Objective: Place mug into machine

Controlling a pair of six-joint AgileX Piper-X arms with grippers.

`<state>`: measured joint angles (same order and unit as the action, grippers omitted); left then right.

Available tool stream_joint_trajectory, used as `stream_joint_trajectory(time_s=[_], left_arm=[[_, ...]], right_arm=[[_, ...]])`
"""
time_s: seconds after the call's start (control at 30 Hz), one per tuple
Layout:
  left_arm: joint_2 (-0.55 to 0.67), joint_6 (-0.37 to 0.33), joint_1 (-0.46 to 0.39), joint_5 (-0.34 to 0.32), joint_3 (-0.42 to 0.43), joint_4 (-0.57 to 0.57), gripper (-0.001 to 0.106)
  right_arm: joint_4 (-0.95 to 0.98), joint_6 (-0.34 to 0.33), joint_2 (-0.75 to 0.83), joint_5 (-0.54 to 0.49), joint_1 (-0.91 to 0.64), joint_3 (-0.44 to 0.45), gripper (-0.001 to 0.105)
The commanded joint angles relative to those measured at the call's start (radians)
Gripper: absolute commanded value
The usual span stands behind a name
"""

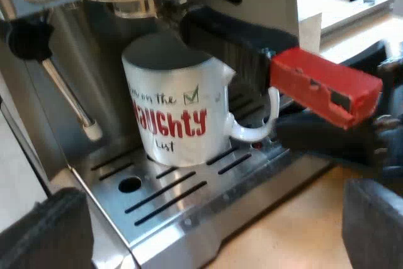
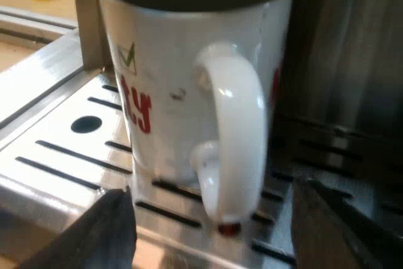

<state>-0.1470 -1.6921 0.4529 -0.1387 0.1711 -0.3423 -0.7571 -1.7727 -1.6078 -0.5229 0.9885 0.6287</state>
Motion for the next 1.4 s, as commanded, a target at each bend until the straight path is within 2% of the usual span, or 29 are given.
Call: stream_joint_trajectory(time_s=[0.03, 0.13, 0.27, 0.4, 0.5, 0.57, 0.63, 0.93, 1.07, 1.3, 1.4], left_arm=[[0.001, -0.011, 0.004, 0.008, 0.041, -0.044, 0.081], [0.001, -0.011, 0.004, 0.008, 0.078, -0.068, 0.081], [0.001, -0.011, 0.004, 0.008, 0.123, -0.105, 0.081], [0.003, -0.011, 0.004, 0.008, 0.183, -0.155, 0.081], [0.003, -0.011, 0.004, 0.008, 0.227, -0.162, 0.081], [0.003, -0.011, 0.004, 0.008, 0.261, -0.162, 0.081], [0.005, -0.011, 0.004, 0.008, 0.282, -0.162, 0.081], [0.005, -0.011, 0.004, -0.002, 0.319, -0.162, 0.081], [0.005, -0.011, 0.004, -0.034, 0.32, -0.162, 0.081], [0.005, -0.011, 0.004, -0.035, 0.329, -0.169, 0.081], [0.005, -0.011, 0.004, -0.035, 0.341, -0.18, 0.081]], right_arm=[[0.045, -0.002, 0.086, -0.047, 0.023, -0.048, 0.055], [0.154, -0.002, 0.19, -0.075, 0.061, -0.09, 0.055], [0.303, -0.002, 0.323, -0.14, 0.11, -0.093, 0.055], [0.375, -0.002, 0.427, -0.156, 0.151, -0.093, 0.052], [0.403, -0.005, 0.505, -0.158, 0.184, -0.089, 0.032], [0.403, -0.014, 0.543, -0.163, 0.203, -0.076, 0.014], [0.442, -0.017, 0.562, -0.159, 0.203, -0.053, 0.0], [0.625, 0.006, 0.565, -0.153, 0.203, 0.121, 0.0], [0.628, 0.035, 0.561, -0.153, 0.203, 0.164, 0.0], [0.626, 0.035, 0.479, -0.153, 0.201, 0.239, 0.0], [0.626, 0.057, 0.421, -0.155, 0.201, 0.286, 0.0]])
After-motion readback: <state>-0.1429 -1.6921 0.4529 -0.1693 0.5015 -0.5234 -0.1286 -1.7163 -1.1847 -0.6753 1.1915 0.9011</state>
